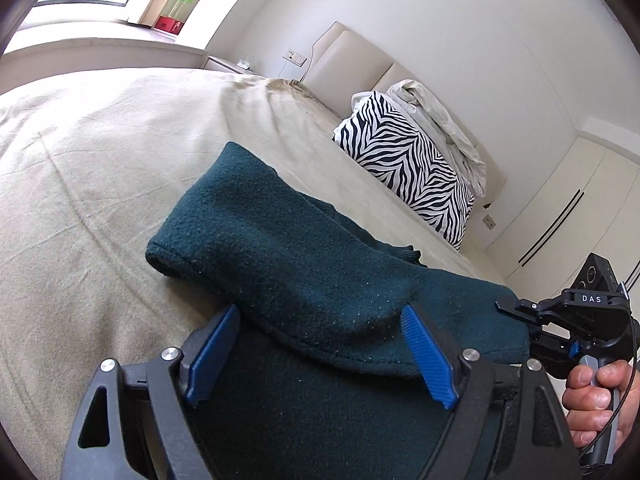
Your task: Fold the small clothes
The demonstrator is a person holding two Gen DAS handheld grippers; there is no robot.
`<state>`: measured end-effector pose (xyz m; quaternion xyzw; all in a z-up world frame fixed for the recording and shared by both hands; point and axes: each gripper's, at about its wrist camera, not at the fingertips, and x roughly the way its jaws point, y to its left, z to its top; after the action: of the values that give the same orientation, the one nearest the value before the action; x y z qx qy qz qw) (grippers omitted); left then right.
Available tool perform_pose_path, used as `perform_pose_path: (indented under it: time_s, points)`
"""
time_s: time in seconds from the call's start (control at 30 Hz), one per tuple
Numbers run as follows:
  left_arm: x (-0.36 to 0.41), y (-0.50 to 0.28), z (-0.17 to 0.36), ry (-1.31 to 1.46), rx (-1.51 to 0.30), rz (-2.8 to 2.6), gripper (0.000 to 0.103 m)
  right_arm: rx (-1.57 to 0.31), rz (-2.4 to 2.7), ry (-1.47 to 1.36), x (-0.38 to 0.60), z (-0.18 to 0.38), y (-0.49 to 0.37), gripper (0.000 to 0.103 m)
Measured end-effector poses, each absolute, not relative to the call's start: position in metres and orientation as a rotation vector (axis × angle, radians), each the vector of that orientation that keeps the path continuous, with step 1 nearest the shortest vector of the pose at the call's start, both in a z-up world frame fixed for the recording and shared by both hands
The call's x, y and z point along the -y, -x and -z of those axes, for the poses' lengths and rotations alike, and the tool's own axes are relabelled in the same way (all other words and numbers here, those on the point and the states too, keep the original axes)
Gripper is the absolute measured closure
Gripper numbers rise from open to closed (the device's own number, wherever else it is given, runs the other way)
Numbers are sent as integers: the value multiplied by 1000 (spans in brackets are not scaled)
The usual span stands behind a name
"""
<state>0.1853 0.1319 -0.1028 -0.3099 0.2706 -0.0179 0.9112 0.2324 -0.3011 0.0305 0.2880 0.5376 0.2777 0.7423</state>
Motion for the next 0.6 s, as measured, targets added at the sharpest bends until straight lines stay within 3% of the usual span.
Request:
perform_pose_path:
  time_s: [0.4,0.6]
  points:
    - [-145,-174,108,707,-511,-3,30,-1206,-368,-699,379,25,-243,96]
    - [-145,-174,108,705,-510,-8,31,-1178,-283,-690,415,31,-247,96]
